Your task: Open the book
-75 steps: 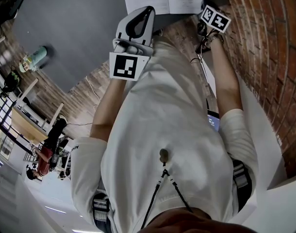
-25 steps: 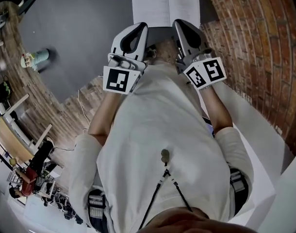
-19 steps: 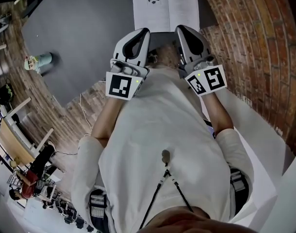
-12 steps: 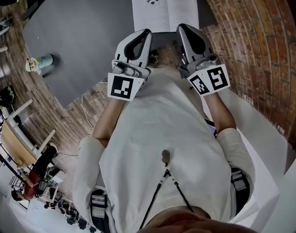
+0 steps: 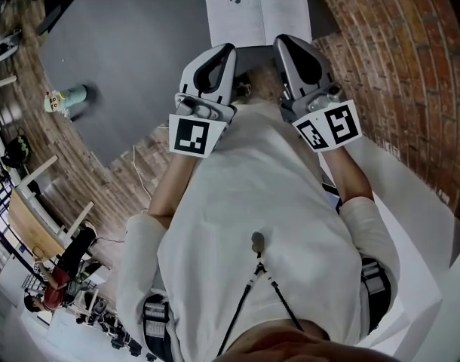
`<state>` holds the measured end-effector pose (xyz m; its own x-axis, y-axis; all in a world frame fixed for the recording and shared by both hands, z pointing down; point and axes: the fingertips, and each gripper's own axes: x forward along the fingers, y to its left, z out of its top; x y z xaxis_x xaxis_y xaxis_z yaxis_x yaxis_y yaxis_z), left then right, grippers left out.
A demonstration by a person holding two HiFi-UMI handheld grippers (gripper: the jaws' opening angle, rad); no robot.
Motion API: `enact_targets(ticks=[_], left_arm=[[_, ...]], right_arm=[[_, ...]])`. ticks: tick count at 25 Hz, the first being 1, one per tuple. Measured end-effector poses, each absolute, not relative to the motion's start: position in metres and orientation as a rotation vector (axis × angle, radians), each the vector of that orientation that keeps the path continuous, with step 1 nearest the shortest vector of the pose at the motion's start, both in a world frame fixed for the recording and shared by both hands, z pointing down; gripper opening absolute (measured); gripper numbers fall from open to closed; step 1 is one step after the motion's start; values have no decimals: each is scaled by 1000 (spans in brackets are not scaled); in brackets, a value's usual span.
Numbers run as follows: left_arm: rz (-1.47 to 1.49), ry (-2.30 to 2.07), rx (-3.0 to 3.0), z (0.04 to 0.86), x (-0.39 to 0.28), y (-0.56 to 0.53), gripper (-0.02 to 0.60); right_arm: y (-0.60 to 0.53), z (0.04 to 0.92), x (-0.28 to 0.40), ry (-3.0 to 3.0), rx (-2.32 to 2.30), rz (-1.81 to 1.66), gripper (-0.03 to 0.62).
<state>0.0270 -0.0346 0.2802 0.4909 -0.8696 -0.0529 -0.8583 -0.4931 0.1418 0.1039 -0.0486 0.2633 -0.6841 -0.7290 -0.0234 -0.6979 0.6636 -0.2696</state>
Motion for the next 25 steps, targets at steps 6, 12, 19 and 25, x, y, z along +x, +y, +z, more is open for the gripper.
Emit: enact_targets(ticks=[6, 12, 19, 25], left_arm=[[-190, -1542, 2628, 278, 24, -29, 23], [-186, -1545, 2621, 280, 26, -22, 23], [-185, -1557, 2604, 285, 23, -16, 23], [-181, -1573, 2593, 287, 20, -10, 23]], right_arm=[[-38, 264, 98, 2764, -1174, -359, 35], [-29, 270, 94, 2787, -1149, -381, 35], [-24, 272, 89, 2806, -1123, -381, 35], [-18, 274, 84, 2821, -1090, -387, 35]])
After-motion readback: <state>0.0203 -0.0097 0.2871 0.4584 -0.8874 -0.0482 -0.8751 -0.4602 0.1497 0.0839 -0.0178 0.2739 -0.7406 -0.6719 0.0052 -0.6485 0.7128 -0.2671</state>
